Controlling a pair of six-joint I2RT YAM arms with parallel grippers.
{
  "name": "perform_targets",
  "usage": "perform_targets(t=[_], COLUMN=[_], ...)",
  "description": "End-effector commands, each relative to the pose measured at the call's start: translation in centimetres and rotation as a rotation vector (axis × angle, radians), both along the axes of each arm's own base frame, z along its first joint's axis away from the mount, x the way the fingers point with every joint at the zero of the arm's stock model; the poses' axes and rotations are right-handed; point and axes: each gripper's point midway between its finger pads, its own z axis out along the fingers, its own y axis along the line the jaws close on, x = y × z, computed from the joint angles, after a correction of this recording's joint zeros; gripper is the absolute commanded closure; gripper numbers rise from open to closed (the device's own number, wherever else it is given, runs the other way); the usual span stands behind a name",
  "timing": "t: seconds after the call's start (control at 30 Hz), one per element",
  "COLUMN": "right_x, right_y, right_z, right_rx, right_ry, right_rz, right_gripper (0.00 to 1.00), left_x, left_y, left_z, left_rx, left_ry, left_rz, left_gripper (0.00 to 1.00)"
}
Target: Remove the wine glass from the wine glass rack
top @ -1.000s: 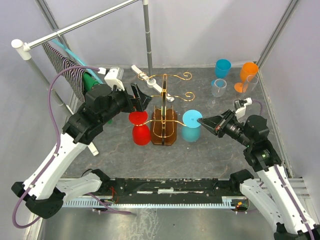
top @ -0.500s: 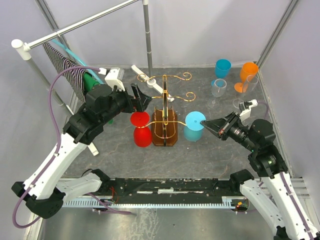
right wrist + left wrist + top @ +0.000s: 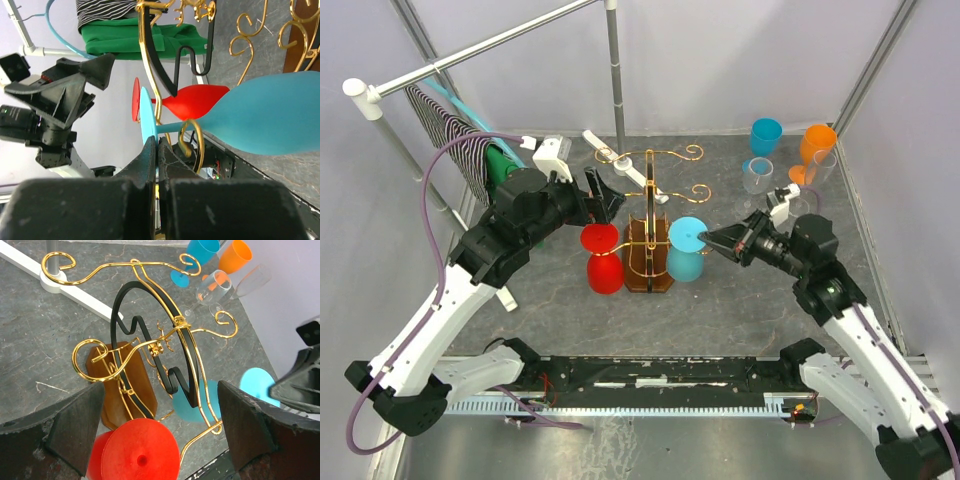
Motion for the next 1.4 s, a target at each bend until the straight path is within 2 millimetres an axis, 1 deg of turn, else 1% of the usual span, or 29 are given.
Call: perform_targets(t=[0.0,0.07,0.17,0.33,0.43,0.53,0.67,0.7,0.77,0.83,0.9,1.03,1.17,1.3,1.37], right_x=[1.4,2.4,3.4,3.8,3.8,3.6,2.7,2.6,2.1,2.0,2.1,2.7,3.8,5.0,5.8], right_y=[1.0,0.5,-0.5,-2.5,-4.0,-5.9,-9.4,-10.3,-12.4,-14.3,-16.3,-20.1,-23.7,-27.7,-29.2], right_z=[5.5,5.7,5.8,5.3,4.1,3.4,2.3,2.4,1.9,0.9,-0.7,-4.4,-7.0,-8.1,-8.3], right_rx=[0.064,0.003,-0.065,-0.193,-0.287,-0.387,-0.581,-0.628,-0.739,-0.852,-0.977,-1.229,-1.483,-1.787,-1.931], right_ry=[-0.168,-0.201,-0.242,-0.236,-0.210,-0.206,-0.198,-0.210,-0.185,-0.157,-0.091,0.052,0.168,0.273,0.317], right_rz=[0.020,-0.031,-0.099,-0.143,-0.162,-0.195,-0.276,-0.303,-0.351,-0.390,-0.423,-0.457,-0.495,-0.564,-0.584], right_gripper=[0.99,0.99,0.99,0.99,0.99,0.99,0.99,0.99,1.00,1.00,1.00,0.99,1.00,1.00,0.99], left_x=[0.4,0.4,0.3,0.2,0.1,0.1,-0.1,-0.1,-0.1,-0.1,-0.2,-0.3,-0.5,-0.7,-0.8], left_y=[0.0,0.2,0.3,1.0,1.2,1.2,1.3,1.2,1.2,1.2,1.1,1.1,1.1,1.3,1.5], left_z=[1.4,1.4,1.4,1.4,1.4,1.4,1.5,1.5,1.6,1.8,2.0,2.2,2.4,2.6,2.8], left_rx=[-0.014,-0.007,-0.001,0.023,0.025,0.028,0.028,0.028,0.028,0.027,0.023,0.018,0.016,0.021,0.023], left_ry=[-0.051,-0.053,-0.051,-0.059,-0.063,-0.064,-0.067,-0.068,-0.071,-0.075,-0.078,-0.081,-0.084,-0.089,-0.092], left_rz=[0.004,0.009,0.009,0.026,0.029,0.028,0.026,0.024,0.023,0.020,0.014,0.007,0.004,0.003,0.006], left_gripper=[0.01,0.01,0.01,0.01,0.01,0.01,0.01,0.01,0.01,0.01,0.01,0.01,0.01,0.01,0.01])
